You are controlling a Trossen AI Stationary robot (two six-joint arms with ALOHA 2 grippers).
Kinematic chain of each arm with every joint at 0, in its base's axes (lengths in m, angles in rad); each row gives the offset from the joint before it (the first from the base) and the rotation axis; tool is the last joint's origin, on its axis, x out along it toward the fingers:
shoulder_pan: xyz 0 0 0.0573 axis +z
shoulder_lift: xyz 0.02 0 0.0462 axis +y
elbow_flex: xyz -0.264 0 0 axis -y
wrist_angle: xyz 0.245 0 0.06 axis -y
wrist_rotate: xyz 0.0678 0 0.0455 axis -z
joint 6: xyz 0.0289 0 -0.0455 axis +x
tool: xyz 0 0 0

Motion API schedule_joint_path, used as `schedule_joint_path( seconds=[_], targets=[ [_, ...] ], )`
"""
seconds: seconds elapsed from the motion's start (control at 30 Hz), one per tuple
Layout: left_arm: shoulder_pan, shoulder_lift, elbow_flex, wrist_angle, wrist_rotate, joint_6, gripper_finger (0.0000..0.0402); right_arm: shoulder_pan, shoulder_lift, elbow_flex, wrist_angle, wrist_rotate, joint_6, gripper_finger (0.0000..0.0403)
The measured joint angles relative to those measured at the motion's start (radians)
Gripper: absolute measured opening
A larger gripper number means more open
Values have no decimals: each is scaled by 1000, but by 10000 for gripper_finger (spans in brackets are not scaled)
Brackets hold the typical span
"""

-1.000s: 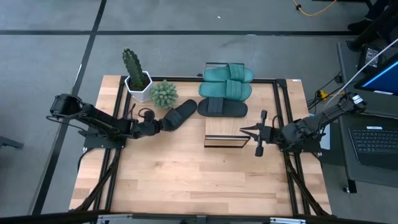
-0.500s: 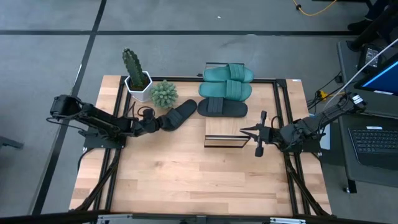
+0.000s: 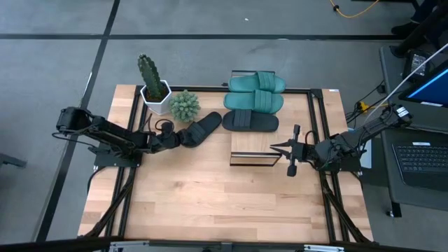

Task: Pick and place slides into the shelf
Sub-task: Put the black slide on the shelf

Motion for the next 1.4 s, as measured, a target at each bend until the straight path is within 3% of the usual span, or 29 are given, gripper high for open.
schedule_joint_path(
  seconds=[0.9,1.03,1.23,1.4],
  targets=[
    [33,0,0,4,-7,52,93,0,2,0,-16,0,26,28],
    [33,0,0,4,-13,70,72,0,2,0,-16,0,26,28],
    [33,0,0,17,-58,144,10,0,2,0,-17,0,25,28],
    [32,0,0,81,-62,263,5,0,2,0,-18,0,24,28]
  ],
)
